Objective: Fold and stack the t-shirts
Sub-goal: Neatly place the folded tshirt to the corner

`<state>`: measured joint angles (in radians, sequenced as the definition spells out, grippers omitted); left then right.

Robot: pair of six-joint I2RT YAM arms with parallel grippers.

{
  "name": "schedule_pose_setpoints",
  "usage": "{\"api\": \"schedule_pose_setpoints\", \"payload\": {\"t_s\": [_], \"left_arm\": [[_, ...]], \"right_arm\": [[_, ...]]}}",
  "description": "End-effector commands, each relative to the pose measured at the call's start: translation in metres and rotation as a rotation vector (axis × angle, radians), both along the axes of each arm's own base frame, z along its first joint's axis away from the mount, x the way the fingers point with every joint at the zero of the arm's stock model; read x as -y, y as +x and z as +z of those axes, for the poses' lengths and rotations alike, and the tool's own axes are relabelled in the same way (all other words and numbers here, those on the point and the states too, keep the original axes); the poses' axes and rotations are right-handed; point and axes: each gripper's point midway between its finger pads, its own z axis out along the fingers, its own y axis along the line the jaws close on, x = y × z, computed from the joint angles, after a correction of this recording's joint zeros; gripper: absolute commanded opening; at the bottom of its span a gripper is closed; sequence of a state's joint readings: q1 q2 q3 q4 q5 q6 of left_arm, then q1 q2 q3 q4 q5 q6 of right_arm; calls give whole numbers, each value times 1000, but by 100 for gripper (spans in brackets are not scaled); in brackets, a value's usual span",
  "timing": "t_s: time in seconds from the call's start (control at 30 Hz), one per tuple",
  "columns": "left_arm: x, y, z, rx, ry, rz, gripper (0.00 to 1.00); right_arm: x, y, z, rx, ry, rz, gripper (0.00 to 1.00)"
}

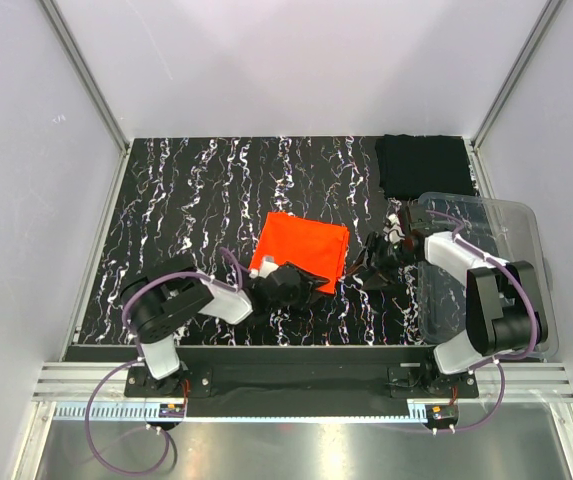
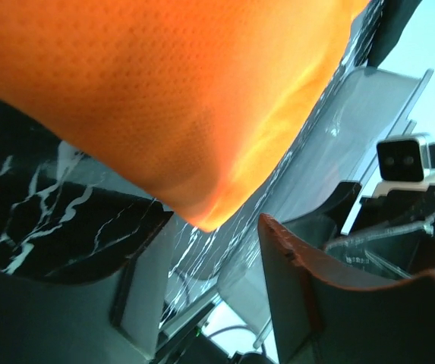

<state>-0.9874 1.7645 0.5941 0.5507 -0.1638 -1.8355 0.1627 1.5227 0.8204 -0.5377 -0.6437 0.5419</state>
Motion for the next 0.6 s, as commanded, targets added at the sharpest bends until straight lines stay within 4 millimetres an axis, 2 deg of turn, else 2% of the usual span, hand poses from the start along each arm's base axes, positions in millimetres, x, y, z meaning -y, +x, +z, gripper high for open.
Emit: {"api": "schedule_pose_setpoints", "payload": {"t_s": [0.0, 0.1, 0.17, 0.2, 0.3, 0.33, 0.43, 0.57], "left_arm": [[-3, 14, -12, -11, 35, 96, 49], [6, 17, -15, -16, 9, 96, 39], [9, 19, -8, -3, -7, 95, 31], [9, 21, -5, 6, -12, 98, 21], [9, 24, 7, 24, -43, 95, 8], [9, 24, 11, 30, -60, 89, 0], [8, 23, 25, 39, -104, 85, 0], [9, 26, 44, 52, -160, 85, 0]], "right_arm": [[0, 4, 10, 47, -9, 20, 68], [-3, 6, 10, 38, 16, 38, 69], [-6, 8, 10, 39, 28, 57, 69], [-6, 9, 8, 32, 29, 56, 69], [-8, 18, 11, 54, 40, 55, 77], [-9, 23, 14, 68, 44, 55, 82], [-13, 36, 16, 82, 59, 61, 87], [-23, 52, 13, 64, 121, 69, 89]]}}
